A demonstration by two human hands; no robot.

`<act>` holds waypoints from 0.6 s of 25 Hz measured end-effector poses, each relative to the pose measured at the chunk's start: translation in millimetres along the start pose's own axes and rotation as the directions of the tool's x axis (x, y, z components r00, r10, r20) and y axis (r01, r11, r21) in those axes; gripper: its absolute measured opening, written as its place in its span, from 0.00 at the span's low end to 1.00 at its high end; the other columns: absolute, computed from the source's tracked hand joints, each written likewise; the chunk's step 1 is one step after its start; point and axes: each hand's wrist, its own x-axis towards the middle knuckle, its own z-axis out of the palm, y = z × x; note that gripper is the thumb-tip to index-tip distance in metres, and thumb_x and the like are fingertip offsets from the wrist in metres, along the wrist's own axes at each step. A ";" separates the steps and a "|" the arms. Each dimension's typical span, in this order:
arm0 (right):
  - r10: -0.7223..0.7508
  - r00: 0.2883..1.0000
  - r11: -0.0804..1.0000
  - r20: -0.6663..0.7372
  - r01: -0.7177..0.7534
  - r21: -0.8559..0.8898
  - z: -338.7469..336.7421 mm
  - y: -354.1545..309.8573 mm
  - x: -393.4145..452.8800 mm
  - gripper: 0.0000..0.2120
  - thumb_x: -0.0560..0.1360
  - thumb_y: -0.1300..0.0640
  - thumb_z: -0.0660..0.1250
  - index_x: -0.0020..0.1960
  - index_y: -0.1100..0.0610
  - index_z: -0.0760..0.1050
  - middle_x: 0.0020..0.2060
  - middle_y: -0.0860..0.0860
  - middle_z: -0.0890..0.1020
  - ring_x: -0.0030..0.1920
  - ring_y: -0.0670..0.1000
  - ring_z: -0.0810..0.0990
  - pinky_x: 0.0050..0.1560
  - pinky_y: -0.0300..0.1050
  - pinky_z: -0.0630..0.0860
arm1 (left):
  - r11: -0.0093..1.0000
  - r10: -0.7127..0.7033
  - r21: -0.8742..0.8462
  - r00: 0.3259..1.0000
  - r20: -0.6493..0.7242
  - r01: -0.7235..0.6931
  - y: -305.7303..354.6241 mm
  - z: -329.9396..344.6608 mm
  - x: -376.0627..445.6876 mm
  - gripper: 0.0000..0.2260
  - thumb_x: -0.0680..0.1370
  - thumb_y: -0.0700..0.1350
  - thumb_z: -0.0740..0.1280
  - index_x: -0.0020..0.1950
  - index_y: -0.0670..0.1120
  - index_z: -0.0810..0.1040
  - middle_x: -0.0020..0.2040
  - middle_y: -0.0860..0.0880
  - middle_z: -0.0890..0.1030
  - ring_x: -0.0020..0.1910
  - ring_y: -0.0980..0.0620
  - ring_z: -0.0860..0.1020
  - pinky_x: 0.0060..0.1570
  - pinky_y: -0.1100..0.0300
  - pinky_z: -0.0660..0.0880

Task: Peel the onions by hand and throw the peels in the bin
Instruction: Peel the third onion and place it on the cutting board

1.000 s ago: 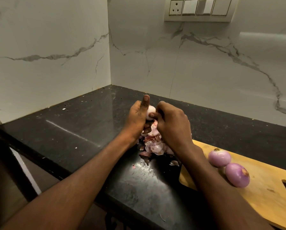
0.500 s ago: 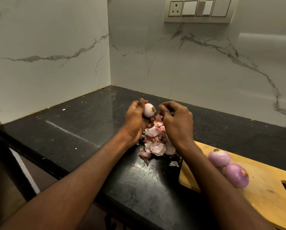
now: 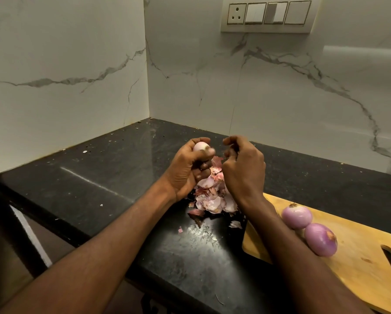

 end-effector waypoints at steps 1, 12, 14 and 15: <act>0.018 1.000 1.000 -0.002 -0.018 0.015 -1.3 -0.2 0.9 0.13 0.79 0.66 0.64 0.57 0.55 0.82 0.48 0.48 0.84 0.47 0.48 0.82 0.49 0.49 0.81 | 0.999 0.026 0.025 1.000 -0.013 -0.026 -0.4 0.0 -0.4 0.14 0.77 0.34 0.69 0.60 0.42 0.72 0.41 0.46 0.74 0.31 0.54 0.67 0.23 0.64 0.64; 0.053 0.994 0.998 0.098 -0.055 0.025 0.0 2.5 0.3 0.13 0.78 0.66 0.64 0.50 0.53 0.85 0.46 0.47 0.86 0.44 0.46 0.83 0.50 0.51 0.84 | 0.945 0.214 0.296 0.945 -0.248 -0.137 0.3 3.2 -2.3 0.13 0.82 0.41 0.66 0.38 0.49 0.69 0.30 0.48 0.70 0.22 0.56 0.62 0.22 0.67 0.59; 0.037 0.994 0.999 0.106 -0.039 0.024 0.4 1.7 -0.4 0.12 0.78 0.66 0.65 0.50 0.53 0.85 0.45 0.47 0.87 0.44 0.45 0.83 0.50 0.50 0.84 | 0.938 0.219 0.320 0.942 -0.256 -0.131 -0.4 2.8 -2.9 0.15 0.83 0.47 0.66 0.38 0.47 0.72 0.30 0.47 0.71 0.22 0.55 0.63 0.22 0.66 0.58; 0.022 0.995 0.999 0.095 -0.026 0.035 0.9 1.9 -0.6 0.11 0.79 0.64 0.66 0.51 0.53 0.85 0.45 0.47 0.87 0.44 0.45 0.83 0.49 0.49 0.84 | 0.935 0.212 0.332 0.945 -0.248 -0.123 -0.6 2.4 -2.9 0.17 0.84 0.51 0.66 0.38 0.47 0.73 0.30 0.46 0.71 0.22 0.54 0.63 0.22 0.66 0.59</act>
